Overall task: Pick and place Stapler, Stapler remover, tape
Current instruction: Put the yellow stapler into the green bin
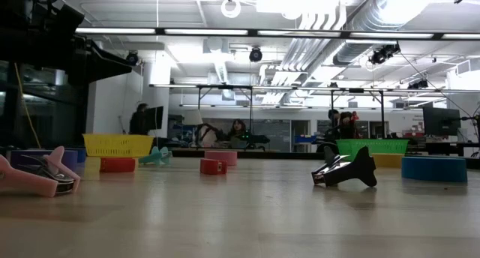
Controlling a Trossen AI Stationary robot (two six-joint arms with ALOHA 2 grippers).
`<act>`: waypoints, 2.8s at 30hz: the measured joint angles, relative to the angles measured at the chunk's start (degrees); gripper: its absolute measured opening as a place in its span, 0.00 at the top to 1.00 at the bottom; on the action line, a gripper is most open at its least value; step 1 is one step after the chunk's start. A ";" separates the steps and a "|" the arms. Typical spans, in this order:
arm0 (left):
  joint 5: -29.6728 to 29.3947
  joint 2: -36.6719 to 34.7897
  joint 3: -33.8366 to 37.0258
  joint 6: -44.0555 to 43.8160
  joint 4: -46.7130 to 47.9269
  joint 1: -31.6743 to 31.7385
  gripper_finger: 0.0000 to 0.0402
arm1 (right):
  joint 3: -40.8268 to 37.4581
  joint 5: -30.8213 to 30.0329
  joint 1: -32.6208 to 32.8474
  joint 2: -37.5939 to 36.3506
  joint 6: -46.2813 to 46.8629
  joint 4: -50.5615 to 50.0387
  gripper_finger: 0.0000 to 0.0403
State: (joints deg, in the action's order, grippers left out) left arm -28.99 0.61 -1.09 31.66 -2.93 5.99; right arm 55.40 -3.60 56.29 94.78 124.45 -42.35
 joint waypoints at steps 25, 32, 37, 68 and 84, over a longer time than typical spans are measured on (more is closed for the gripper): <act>0.00 0.00 0.00 0.00 0.00 0.00 0.52 | 0.31 0.79 -3.23 6.91 5.22 -1.39 0.47; 0.00 0.01 0.01 0.00 -0.01 -0.01 0.52 | 0.19 0.49 -3.30 6.55 5.22 -1.39 0.52; 0.00 0.01 0.00 0.00 -0.01 0.00 0.52 | -0.11 0.58 -2.58 4.45 4.17 -1.58 0.56; -0.02 0.01 -0.01 0.00 -0.01 0.01 0.52 | 4.09 4.34 2.01 -3.30 2.58 -7.71 0.58; 0.00 -0.01 -0.01 0.00 -0.01 -0.01 0.52 | 4.09 -2.36 -1.72 1.94 3.44 -8.66 0.54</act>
State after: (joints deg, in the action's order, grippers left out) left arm -28.99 0.60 -1.10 31.66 -2.94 5.98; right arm 59.48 -5.97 54.57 96.73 127.88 -51.02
